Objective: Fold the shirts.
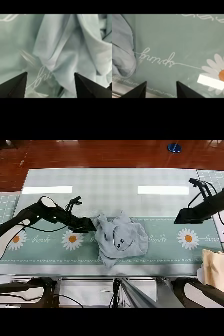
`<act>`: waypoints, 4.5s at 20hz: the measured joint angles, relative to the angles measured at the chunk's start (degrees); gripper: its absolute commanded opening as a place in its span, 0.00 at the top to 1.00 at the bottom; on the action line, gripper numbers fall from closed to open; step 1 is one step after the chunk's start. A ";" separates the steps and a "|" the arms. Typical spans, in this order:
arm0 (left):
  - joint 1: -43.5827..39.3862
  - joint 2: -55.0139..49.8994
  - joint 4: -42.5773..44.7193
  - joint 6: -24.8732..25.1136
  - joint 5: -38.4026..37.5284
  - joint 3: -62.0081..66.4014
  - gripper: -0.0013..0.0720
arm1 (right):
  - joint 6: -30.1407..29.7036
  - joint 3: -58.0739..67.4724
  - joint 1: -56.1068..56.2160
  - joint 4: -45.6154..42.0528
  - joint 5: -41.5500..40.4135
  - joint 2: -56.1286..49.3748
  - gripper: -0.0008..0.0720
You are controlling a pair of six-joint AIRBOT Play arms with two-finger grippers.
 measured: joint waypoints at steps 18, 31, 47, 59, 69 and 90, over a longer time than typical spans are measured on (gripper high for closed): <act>-0.92 -14.64 -0.22 2.12 -16.46 20.59 0.95 | -0.22 -8.09 -3.06 1.25 -5.35 9.94 0.22; 1.18 -11.50 -0.26 2.95 -20.74 20.85 0.95 | -10.21 -26.84 0.28 27.36 -21.73 -0.63 0.28; 8.17 -0.61 -2.71 4.09 -21.77 35.58 0.96 | -18.78 -20.61 12.59 58.60 -29.73 2.29 0.95; 17.09 34.23 -1.40 -2.56 -6.93 64.11 0.96 | -4.07 15.28 -3.85 56.85 -34.14 26.60 0.95; 17.38 44.39 3.67 -9.90 -12.74 64.32 0.96 | 13.40 36.28 -5.22 32.35 -28.50 27.47 0.95; 16.50 16.31 -2.45 8.48 4.07 11.08 0.95 | 12.33 38.62 17.09 12.22 -46.23 -26.88 0.95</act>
